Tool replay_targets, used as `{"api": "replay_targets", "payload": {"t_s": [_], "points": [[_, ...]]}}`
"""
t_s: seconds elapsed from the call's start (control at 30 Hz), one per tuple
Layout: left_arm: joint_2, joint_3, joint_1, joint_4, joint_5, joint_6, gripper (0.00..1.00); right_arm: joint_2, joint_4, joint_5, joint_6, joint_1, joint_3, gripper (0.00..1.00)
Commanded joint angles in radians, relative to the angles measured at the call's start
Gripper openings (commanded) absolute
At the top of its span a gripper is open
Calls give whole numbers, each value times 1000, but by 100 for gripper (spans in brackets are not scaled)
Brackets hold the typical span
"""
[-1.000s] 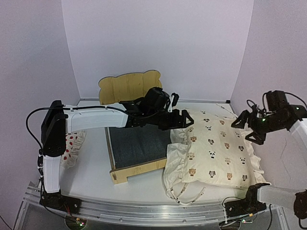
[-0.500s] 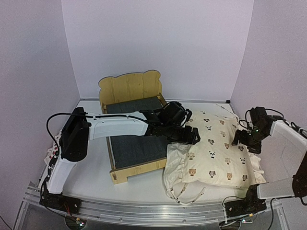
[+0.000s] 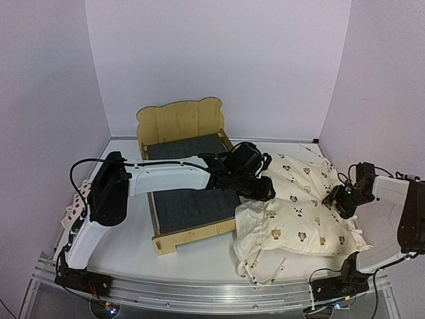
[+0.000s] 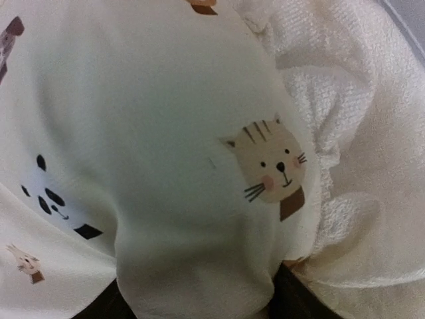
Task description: Set up the pet bed
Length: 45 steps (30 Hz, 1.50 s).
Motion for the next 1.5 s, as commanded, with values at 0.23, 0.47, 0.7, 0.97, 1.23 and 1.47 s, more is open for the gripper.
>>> {"api": "replay_targets", "payload": {"t_s": [0.23, 0.47, 0.7, 0.97, 1.23, 1.47], "points": [[3, 43, -5, 53, 23, 35, 0, -124, 76, -215, 58, -3, 53, 0], [-74, 48, -5, 46, -55, 86, 0, -224, 63, -342, 149, -3, 218, 0], [-200, 37, -5, 41, -172, 149, 0, -240, 69, -408, 231, 27, 426, 0], [-405, -63, -5, 50, -334, 207, 0, -141, 102, -339, 241, 231, 599, 0], [-636, -242, -4, 26, -539, 247, 0, 61, 181, -230, 207, 534, 734, 0], [-811, -393, -3, -1, -669, 244, 0, 254, 202, -162, 135, 703, 852, 0]]}}
